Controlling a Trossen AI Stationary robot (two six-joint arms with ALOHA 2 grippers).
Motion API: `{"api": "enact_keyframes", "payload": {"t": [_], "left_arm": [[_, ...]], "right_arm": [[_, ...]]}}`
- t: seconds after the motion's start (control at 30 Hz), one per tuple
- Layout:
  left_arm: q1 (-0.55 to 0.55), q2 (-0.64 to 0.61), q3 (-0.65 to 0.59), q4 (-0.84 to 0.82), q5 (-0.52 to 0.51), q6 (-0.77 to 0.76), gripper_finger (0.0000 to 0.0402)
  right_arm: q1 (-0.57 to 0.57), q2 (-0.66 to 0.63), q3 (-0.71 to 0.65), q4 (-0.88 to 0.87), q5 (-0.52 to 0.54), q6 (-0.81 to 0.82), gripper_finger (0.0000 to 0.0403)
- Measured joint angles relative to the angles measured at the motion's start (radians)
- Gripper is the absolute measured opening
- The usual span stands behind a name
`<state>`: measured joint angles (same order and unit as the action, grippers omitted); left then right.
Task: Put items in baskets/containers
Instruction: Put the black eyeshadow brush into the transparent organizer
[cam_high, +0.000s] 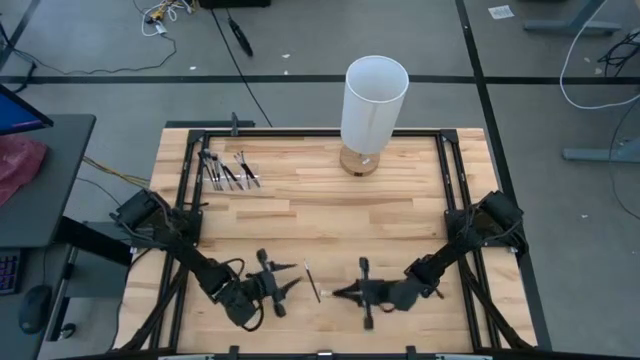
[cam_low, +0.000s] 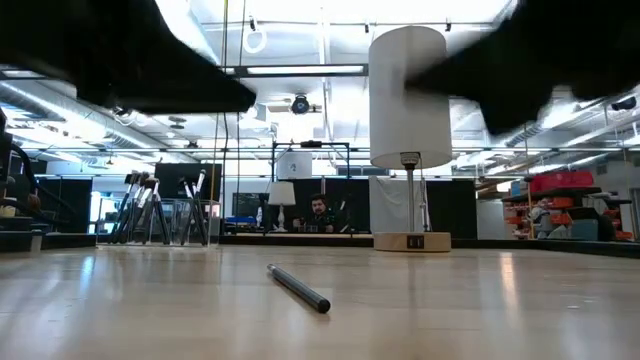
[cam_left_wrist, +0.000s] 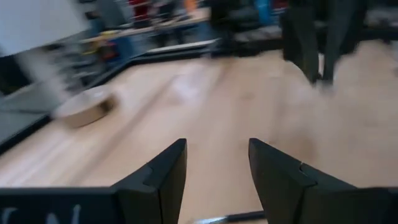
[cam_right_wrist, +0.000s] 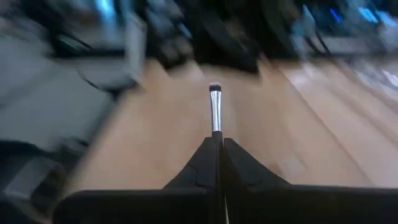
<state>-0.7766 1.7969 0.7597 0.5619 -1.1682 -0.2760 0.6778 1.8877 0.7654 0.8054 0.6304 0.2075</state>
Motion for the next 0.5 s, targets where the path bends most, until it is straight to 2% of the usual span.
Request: {"api": "enact_keyframes", "payload": {"t": [0.17, 0.27, 0.37, 0.5], "left_arm": [[0.018, 0.000, 0.000, 0.223, 0.263, 0.197, 0.0177], [0.028, 0.003, 0.000, 0.374, 0.401, 0.297, 0.0177], [0.029, 0.016, 0.001, 0.509, 0.468, 0.387, 0.0177], [0.028, 0.050, 0.059, 0.548, 0.485, 0.464, 0.0177]], "right_arm": [[0.027, -0.003, 0.001, 0.333, -0.158, -0.241, 0.0005], [0.027, -0.003, 0.002, 0.454, -0.265, -0.305, 0.0006], [0.024, -0.003, 0.002, 0.486, -0.290, -0.324, 0.0006], [0.011, -0.003, 0.002, 0.486, -0.288, -0.320, 0.0006]]}}
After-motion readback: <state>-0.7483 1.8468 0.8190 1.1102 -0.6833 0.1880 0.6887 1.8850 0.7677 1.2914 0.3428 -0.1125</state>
